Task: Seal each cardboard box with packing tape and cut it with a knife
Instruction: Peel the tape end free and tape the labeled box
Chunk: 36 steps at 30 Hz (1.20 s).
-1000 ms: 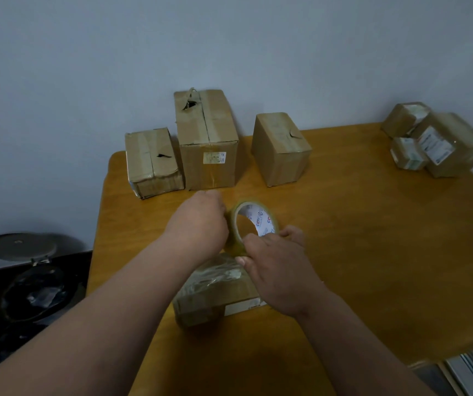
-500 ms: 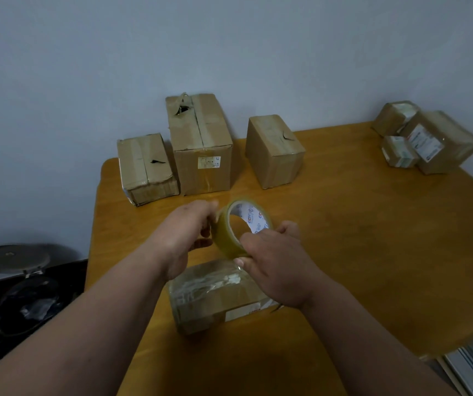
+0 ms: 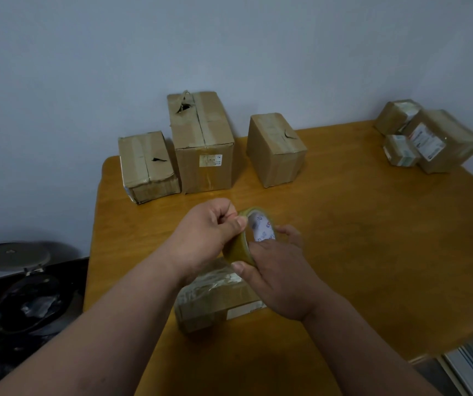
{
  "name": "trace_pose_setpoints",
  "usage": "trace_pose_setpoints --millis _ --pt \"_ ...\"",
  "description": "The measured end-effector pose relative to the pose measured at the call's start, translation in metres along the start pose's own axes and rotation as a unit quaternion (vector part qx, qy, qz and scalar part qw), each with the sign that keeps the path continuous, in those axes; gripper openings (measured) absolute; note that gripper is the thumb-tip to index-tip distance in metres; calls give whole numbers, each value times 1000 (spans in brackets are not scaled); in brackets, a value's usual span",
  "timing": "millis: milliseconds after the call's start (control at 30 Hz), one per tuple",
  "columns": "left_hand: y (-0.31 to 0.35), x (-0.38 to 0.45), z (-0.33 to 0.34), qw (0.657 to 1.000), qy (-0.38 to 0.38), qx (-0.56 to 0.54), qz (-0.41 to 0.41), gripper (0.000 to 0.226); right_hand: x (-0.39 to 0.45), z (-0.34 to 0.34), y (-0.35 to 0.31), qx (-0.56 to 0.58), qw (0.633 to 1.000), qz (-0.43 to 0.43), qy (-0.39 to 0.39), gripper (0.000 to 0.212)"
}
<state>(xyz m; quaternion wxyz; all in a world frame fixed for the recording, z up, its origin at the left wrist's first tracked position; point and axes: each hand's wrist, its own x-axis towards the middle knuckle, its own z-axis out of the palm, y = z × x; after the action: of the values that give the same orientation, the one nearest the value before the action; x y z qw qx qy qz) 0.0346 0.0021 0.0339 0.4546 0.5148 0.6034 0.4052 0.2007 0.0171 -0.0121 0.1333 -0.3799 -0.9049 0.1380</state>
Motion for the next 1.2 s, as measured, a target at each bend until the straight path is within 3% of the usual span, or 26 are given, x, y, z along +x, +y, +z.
trace_pose_setpoints --millis 167,333,533,667,800,933,1200 --pt "2 -5 0 999 23 12 24 27 2 -3 4 26 1000 -12 11 40" --pt "-1 1 2 993 36 -76 -84 30 0 3 7 -34 998 7 61 25" --pt "-8 5 5 991 52 59 -109 22 -8 18 12 -76 994 49 64 6" --pt "-9 6 12 987 58 114 -96 23 -10 24 8 -102 988 79 88 18" --pt "-9 7 11 988 53 63 -131 16 -12 25 10 -109 986 78 99 22" --pt "-10 7 13 988 61 42 -132 32 -14 29 14 -105 990 63 66 18" --pt "-13 8 29 975 152 -35 -156 12 -15 39 14 -102 989 85 65 2"
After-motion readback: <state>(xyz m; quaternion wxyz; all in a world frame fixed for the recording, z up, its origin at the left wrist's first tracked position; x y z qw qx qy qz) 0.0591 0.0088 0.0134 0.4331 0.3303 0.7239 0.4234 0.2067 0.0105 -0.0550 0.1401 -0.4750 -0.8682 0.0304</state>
